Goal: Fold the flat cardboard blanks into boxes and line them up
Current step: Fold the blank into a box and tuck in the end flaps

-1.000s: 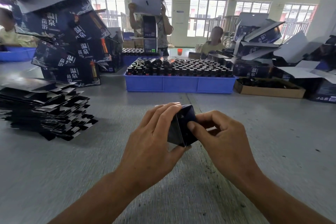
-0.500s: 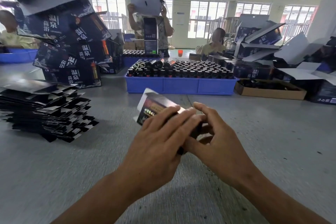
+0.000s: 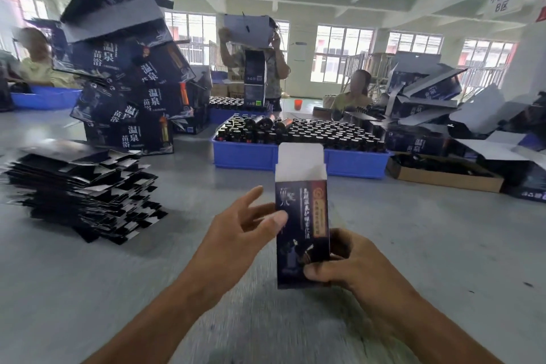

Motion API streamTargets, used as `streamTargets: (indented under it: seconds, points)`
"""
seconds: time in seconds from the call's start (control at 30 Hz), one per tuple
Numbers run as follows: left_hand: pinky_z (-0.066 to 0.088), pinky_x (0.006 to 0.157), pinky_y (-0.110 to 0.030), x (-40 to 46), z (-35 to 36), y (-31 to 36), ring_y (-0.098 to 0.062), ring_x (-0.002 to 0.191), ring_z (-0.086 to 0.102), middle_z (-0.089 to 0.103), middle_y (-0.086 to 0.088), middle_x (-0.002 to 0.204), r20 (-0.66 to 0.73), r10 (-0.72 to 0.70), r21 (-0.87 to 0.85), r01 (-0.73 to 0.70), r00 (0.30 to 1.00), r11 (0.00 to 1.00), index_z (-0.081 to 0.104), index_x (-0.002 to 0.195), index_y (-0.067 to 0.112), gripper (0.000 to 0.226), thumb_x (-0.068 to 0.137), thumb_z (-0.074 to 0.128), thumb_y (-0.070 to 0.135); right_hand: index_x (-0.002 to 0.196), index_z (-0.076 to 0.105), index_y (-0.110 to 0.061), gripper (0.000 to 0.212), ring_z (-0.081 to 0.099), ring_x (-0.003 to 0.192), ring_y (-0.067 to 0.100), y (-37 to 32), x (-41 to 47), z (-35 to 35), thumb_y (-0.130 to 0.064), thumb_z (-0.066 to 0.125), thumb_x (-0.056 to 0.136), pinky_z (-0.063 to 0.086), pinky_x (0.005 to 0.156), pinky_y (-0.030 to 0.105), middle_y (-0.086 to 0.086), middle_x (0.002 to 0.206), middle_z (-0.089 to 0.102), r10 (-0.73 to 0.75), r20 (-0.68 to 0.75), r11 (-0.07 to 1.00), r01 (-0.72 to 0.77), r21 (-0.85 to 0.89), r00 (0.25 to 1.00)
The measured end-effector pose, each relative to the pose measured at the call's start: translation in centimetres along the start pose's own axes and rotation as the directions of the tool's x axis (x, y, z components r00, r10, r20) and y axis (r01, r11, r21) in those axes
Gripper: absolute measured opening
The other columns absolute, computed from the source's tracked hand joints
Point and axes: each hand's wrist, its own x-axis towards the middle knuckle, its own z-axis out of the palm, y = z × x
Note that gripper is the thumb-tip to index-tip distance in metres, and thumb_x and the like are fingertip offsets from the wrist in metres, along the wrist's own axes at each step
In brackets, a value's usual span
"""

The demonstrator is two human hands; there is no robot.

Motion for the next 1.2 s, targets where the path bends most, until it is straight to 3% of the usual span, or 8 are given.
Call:
streamTargets:
  seconds: [0.13, 0.23, 0.43, 0.6, 0.8, 0.93, 1.03, 1.2]
  points:
    - [0.053, 0.097, -0.032, 0.3, -0.4, -0.5, -0.007, 0.113, 0.067, 0.071, 0.014, 0.122, 0.074, 0.033, -0.039, -0.03, 0.997, 0.999, 0.057, 0.136, 0.036, 0.058, 0.082, 0.076, 0.036, 0.125, 0.065, -0.025, 0.067, 0.07, 0.108, 0.009, -0.4, -0.3, -0.1, -0.035, 0.087, 0.063, 0.052, 0.101, 0.041, -0.012, 0.116, 0.074, -0.02, 0.047, 0.999, 0.022, -0.049, 0.999]
    - [0.053, 0.095, -0.032, 0.3, -0.5, -0.8, -0.01, 0.113, 0.068, 0.071, 0.011, 0.121, 0.119, 0.043, -0.028, -0.04, 0.992, 0.999, 0.069, 0.115, 0.042, 0.038, 0.083, 0.082, 0.026, 0.133, 0.06, -0.03, 0.073, 0.066, 0.115, 0.003, -0.7, -0.3, -1.0, -0.043, 0.089, 0.067, 0.053, 0.1, 0.035, -0.018, 0.123, 0.07, -0.107, -0.052, 0.994, 0.106, -0.01, 0.993]
    - [0.055, 0.096, -0.041, 0.3, -0.1, -1.7, -0.015, 0.108, 0.07, 0.073, 0.007, 0.115, 0.09, -0.005, -0.019, 0.007, 0.996, 1.0, 0.065, 0.113, 0.031, 0.058, 0.061, 0.089, 0.039, 0.13, 0.059, -0.03, 0.067, 0.069, 0.11, 0.005, -0.7, -0.1, -1.4, -0.037, 0.082, 0.067, 0.057, 0.079, 0.016, -0.014, 0.12, 0.072, -0.219, -0.103, 0.97, 0.227, 0.083, 0.97]
    - [0.057, 0.085, -0.021, 0.3, 0.0, -1.5, -0.011, 0.109, 0.069, 0.072, 0.011, 0.116, 0.054, 0.092, -0.075, -0.088, 0.994, 0.993, 0.057, 0.114, 0.044, 0.054, 0.07, 0.09, 0.035, 0.129, 0.057, -0.028, 0.066, 0.07, 0.109, 0.007, -0.8, -0.1, -1.3, -0.034, 0.081, 0.068, 0.057, 0.081, 0.018, -0.011, 0.119, 0.073, -0.235, -0.091, 0.963, 0.244, 0.112, 0.968]
    - [0.057, 0.089, -0.026, -0.3, 0.6, -1.0, -0.012, 0.112, 0.068, 0.071, 0.014, 0.119, -0.002, 0.303, 0.007, -0.303, 0.953, 0.953, 0.062, 0.111, 0.05, 0.037, 0.08, 0.074, 0.034, 0.122, 0.056, -0.04, 0.053, 0.07, 0.106, 0.004, -0.8, -0.3, -1.1, -0.026, 0.08, 0.076, 0.057, 0.077, 0.015, -0.015, 0.117, 0.073, -0.28, -0.115, 0.953, 0.29, 0.084, 0.953]
    - [0.055, 0.084, -0.016, -0.4, 0.6, -0.9, -0.006, 0.114, 0.066, 0.069, 0.02, 0.121, 0.014, 0.335, 0.063, -0.335, 0.942, 0.94, 0.065, 0.117, 0.049, 0.038, 0.085, 0.07, 0.03, 0.118, 0.055, -0.062, 0.061, 0.067, 0.107, -0.003, -1.1, -0.6, -1.1, -0.014, 0.076, 0.086, 0.054, 0.073, 0.01, -0.029, 0.118, 0.067, -0.367, -0.099, 0.93, 0.365, -0.04, 0.925]
    - [0.055, 0.084, -0.018, -0.2, 0.2, -0.7, -0.006, 0.113, 0.066, 0.072, 0.018, 0.116, 0.036, 0.3, 0.054, -0.302, 0.953, 0.952, 0.067, 0.114, 0.048, 0.036, 0.083, 0.07, 0.03, 0.125, 0.052, -0.066, 0.062, 0.063, 0.112, -0.007, -1.3, -0.9, -1.0, -0.021, 0.074, 0.088, 0.053, 0.076, 0.009, -0.033, 0.124, 0.062, -0.397, -0.057, 0.915, 0.389, -0.107, 0.916]
    - [0.058, 0.09, -0.027, -0.2, -0.3, -0.2, -0.006, 0.108, 0.069, 0.074, 0.015, 0.111, 0.057, 0.265, 0.021, -0.266, 0.963, 0.964, 0.071, 0.108, 0.049, 0.033, 0.079, 0.072, 0.034, 0.121, 0.061, -0.06, 0.036, 0.066, 0.109, -0.002, -1.8, -1.0, -1.4, -0.051, 0.061, 0.086, 0.053, 0.082, 0.011, -0.028, 0.122, 0.066, -0.431, -0.05, 0.898, 0.422, -0.127, 0.901]
